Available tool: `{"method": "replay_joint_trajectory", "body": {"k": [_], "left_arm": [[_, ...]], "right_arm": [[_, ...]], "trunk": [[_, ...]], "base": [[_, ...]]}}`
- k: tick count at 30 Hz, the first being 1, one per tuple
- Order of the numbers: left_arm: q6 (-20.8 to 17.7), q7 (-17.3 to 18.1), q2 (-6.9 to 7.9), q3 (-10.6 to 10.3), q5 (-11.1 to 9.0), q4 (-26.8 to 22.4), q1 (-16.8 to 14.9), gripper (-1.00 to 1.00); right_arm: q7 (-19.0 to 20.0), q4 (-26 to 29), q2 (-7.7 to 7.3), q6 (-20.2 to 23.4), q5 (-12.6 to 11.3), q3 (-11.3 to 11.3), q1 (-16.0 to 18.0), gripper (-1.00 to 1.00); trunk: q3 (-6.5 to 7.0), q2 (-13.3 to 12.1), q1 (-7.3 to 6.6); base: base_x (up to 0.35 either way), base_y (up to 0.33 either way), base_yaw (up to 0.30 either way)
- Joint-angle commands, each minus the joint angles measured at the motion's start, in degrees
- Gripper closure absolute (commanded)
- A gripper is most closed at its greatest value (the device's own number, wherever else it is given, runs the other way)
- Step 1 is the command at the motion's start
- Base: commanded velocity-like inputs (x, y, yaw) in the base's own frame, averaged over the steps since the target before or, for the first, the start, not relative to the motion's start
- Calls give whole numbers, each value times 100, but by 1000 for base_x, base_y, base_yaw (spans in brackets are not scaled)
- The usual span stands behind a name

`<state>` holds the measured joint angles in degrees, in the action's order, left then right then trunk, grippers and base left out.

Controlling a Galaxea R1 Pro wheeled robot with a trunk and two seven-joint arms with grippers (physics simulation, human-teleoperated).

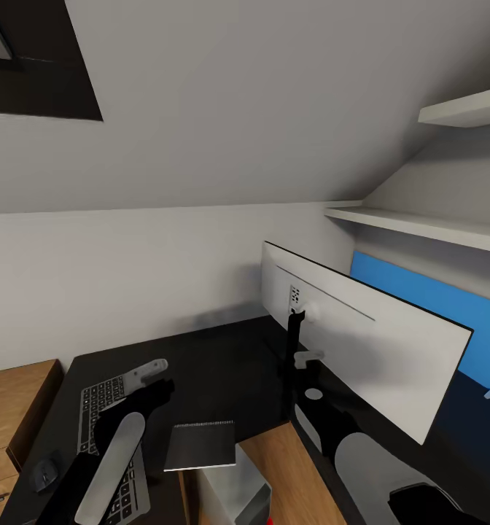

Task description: In the bedroom, organize the workspace by keeping the computer under the desk, ensuring the monitor is on the desk, placing the keyboard on the desk next to the monitor, placing the mouse on the desk next to the keyboard, moving the folder from the swivel chair onto the desk next to the mouse, stacking the notebook on top of the folder with the pen on top of the notebook, and positioning the swivel chair next to the desk.

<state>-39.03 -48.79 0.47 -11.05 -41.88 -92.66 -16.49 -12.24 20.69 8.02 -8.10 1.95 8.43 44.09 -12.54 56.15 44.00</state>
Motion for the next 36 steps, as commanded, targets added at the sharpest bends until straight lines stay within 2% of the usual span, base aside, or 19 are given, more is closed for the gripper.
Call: {"method": "replay_joint_trajectory", "body": {"k": [1,20,36], "left_arm": [[-8,-59,5,-11,-48,-6,-7,-100],[-8,-67,8,-9,-25,-6,-8,-100],[-8,-69,6,7,-22,-6,-6,-100]], "right_arm": [[-50,-9,-2,-5,20,36,5,-100],[-29,-7,-9,-34,30,27,3,-100],[-38,12,-20,-34,40,18,3,-100]], "trunk": [[-8,6,1],[-74,6,1],[-82,6,1]], "base": [[0,0,0],[0,0,119],[0,0,14]]}}
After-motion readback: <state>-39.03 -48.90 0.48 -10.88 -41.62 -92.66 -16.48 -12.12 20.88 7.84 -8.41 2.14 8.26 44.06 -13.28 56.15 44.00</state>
